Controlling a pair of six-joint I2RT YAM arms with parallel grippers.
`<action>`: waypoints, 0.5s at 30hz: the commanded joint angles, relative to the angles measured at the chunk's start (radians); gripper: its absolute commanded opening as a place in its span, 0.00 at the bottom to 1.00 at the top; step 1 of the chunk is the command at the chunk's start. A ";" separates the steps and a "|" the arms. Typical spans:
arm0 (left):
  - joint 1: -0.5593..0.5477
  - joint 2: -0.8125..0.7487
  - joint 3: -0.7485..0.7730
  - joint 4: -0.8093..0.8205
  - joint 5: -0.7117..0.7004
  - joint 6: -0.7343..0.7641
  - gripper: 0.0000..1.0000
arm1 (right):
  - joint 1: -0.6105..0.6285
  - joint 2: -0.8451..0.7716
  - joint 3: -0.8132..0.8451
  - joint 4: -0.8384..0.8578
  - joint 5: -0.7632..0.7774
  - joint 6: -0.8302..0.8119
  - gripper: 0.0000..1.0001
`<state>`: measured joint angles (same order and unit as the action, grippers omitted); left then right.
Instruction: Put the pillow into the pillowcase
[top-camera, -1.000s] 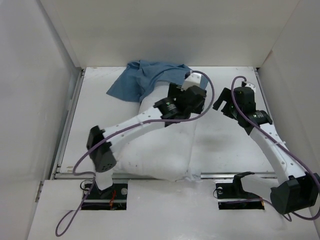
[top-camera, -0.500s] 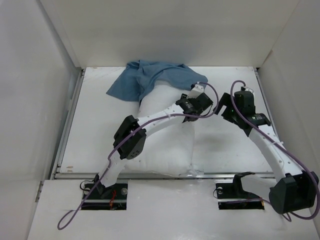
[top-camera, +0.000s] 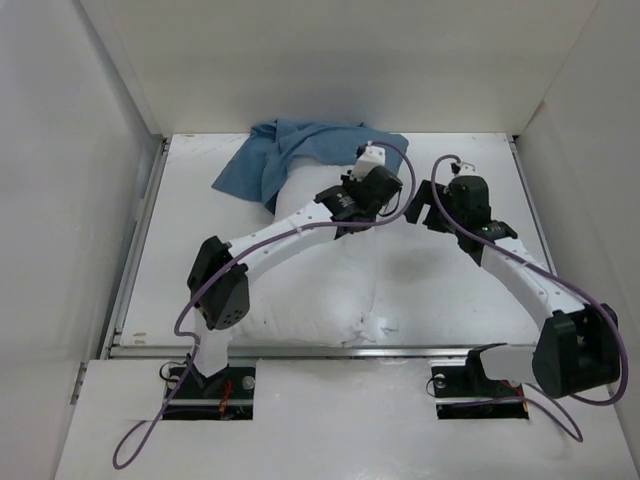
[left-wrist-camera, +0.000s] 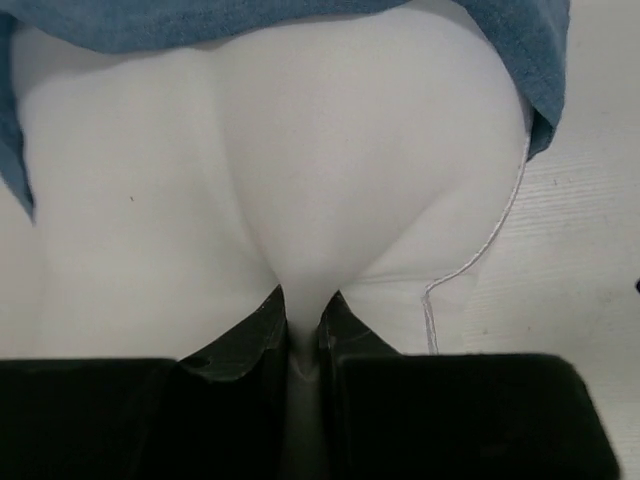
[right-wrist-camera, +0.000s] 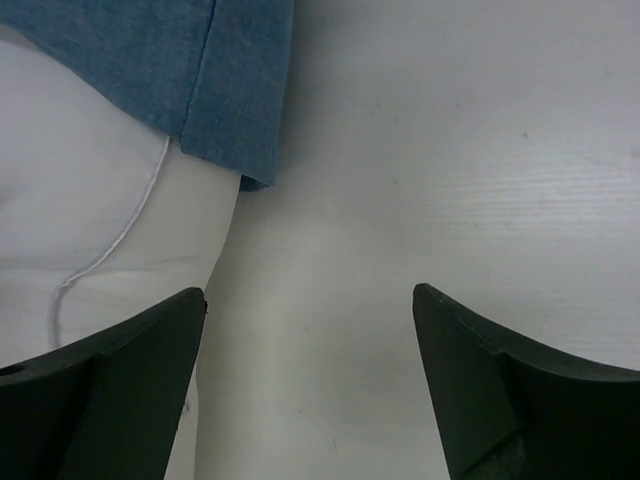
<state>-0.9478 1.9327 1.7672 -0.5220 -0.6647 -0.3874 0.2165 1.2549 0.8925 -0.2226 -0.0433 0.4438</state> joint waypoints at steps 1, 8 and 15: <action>0.012 -0.097 0.044 0.034 -0.045 0.045 0.00 | 0.032 0.047 -0.006 0.243 -0.009 -0.043 0.89; 0.012 -0.067 0.130 -0.044 -0.076 0.036 0.00 | 0.182 0.184 0.062 0.333 0.106 -0.091 0.88; 0.012 -0.142 0.111 -0.065 -0.116 0.016 0.00 | 0.170 0.275 0.151 0.321 0.388 0.042 0.76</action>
<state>-0.9283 1.9003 1.8317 -0.6178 -0.6964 -0.3683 0.4084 1.5227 0.9798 0.0177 0.1894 0.4343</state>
